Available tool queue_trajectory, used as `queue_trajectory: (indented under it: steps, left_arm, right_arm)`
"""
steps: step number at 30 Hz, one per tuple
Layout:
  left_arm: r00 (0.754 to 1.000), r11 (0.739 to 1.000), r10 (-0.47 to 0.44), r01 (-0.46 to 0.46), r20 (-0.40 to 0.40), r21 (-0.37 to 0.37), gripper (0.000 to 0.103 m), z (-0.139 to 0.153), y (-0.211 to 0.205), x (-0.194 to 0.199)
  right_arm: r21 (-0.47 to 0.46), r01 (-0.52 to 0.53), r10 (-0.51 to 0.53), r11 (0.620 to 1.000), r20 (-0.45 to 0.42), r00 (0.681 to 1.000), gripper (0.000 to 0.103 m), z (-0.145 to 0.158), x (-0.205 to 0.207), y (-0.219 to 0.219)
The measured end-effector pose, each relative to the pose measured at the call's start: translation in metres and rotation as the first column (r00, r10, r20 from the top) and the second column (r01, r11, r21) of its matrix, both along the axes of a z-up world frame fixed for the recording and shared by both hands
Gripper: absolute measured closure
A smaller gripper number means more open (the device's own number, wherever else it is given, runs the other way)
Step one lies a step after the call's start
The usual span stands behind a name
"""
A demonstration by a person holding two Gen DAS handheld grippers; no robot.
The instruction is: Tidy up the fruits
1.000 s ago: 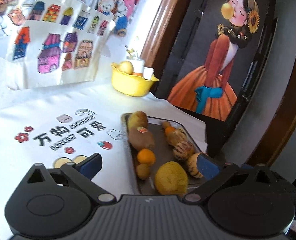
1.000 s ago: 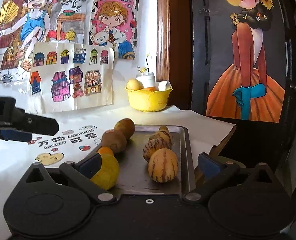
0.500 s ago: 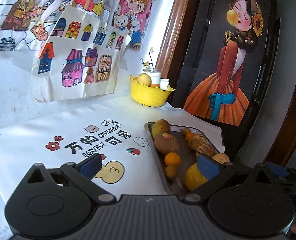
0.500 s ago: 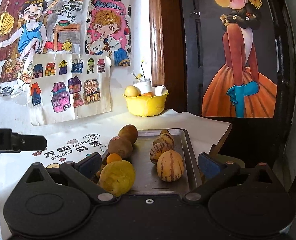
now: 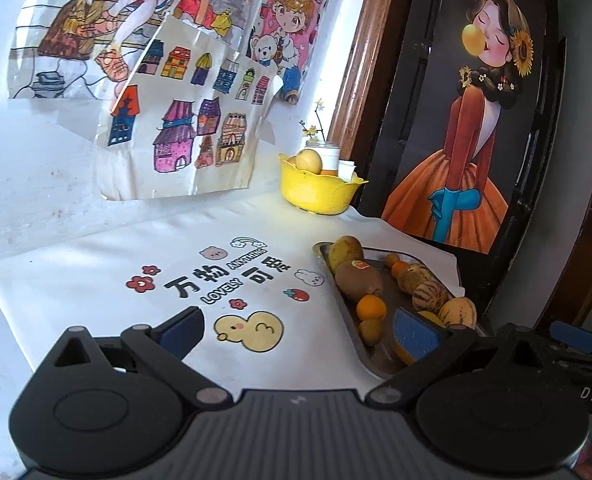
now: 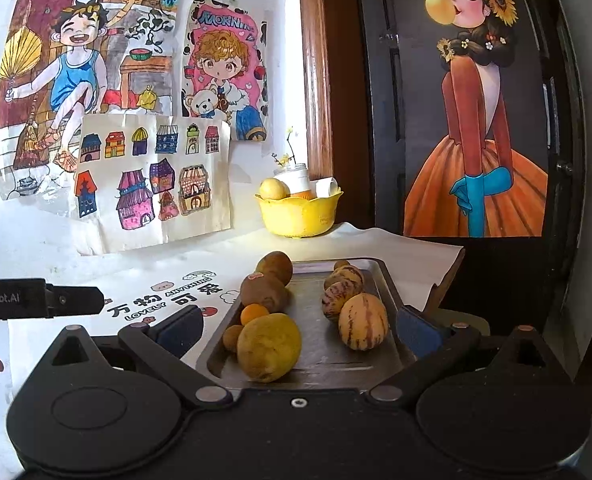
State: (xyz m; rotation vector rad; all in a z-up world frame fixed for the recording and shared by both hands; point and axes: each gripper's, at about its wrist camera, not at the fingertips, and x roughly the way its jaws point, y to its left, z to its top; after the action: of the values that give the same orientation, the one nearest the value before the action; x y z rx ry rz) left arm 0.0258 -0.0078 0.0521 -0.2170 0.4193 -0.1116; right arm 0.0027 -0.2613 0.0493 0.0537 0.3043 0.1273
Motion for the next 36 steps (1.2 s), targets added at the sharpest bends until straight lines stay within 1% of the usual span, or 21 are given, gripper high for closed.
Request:
queue_trajectory:
  steps: [4, 10, 16, 21, 27, 31, 36]
  left_arm:
    - [1.0, 1.0, 0.007, -0.007, 0.013, 0.004, 0.0, -0.004, 0.008, -0.005]
    - [1.0, 1.0, 0.027, -0.027, 0.015, -0.001, 0.0, -0.009, 0.02, -0.01]
    - [0.999, 0.999, 0.04, -0.04, -0.001, -0.008, 0.0, -0.019, 0.03, -0.015]
    - [0.999, 0.999, 0.027, -0.028, -0.017, -0.038, 0.0, -0.023, 0.039, -0.018]
    - [0.999, 0.999, 0.044, -0.044, -0.006, -0.011, 0.0, -0.026, 0.043, -0.024]
    - [0.999, 0.999, 0.043, -0.043, -0.016, 0.004, 0.0, -0.028, 0.043, -0.027]
    - [0.999, 1.0, 0.021, -0.021, -0.034, 0.0, 0.0, -0.032, 0.041, -0.033]
  right_arm:
    - [0.001, 0.022, -0.022, 1.0, 0.021, 1.0, 0.001, -0.003, -0.008, 0.007]
    - [-0.003, 0.035, -0.035, 0.999, 0.017, 0.999, 0.001, -0.011, -0.015, 0.017]
    - [-0.01, 0.019, -0.019, 1.0, 0.025, 0.999, 0.001, -0.017, -0.023, 0.026]
    - [-0.015, -0.001, 0.002, 1.0, 0.018, 1.0, 0.001, -0.023, -0.026, 0.034]
    - [-0.015, -0.012, 0.012, 1.0, 0.008, 1.0, 0.001, -0.025, -0.03, 0.041]
    - [-0.013, -0.005, 0.005, 1.0, 0.006, 1.0, 0.001, -0.027, -0.036, 0.044]
    - [-0.022, -0.008, 0.008, 1.0, 0.0, 1.0, 0.001, -0.03, -0.041, 0.047]
